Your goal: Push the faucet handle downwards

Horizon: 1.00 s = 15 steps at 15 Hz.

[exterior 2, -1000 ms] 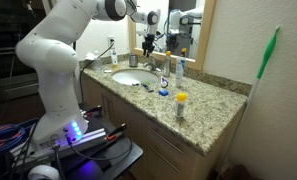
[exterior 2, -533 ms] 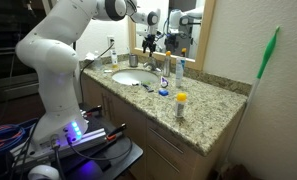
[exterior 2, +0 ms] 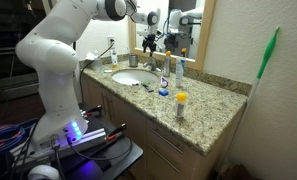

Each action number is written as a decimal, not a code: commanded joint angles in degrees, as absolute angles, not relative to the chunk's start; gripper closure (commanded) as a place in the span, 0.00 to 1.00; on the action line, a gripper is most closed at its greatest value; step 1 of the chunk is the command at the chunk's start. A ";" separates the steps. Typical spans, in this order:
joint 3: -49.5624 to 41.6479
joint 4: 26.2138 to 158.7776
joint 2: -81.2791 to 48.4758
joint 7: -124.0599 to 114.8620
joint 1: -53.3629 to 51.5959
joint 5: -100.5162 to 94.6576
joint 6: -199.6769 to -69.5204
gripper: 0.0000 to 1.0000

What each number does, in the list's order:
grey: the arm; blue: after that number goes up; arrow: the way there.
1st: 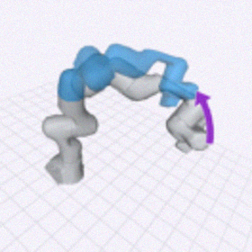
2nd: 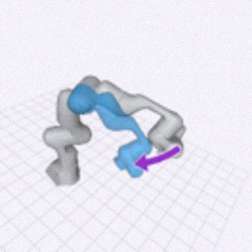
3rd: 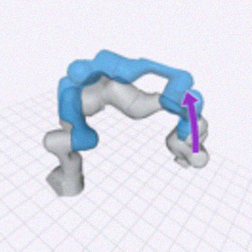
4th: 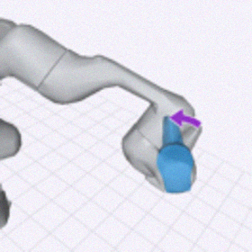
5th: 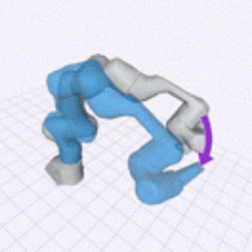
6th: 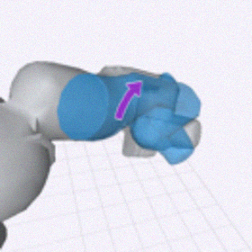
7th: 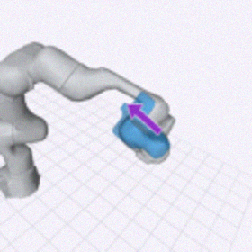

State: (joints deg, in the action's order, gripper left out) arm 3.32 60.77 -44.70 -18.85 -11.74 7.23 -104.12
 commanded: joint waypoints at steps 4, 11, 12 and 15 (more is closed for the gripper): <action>1.33 61.05 -44.25 -21.63 -13.12 3.94 -104.69 0.00; 2.08 60.70 -44.72 -20.62 -12.58 3.50 -105.32 0.00; 1.93 60.24 -44.83 -21.14 -12.75 3.14 -104.66 0.00; 2.14 60.98 -44.72 -20.88 -12.55 3.72 -107.13 0.00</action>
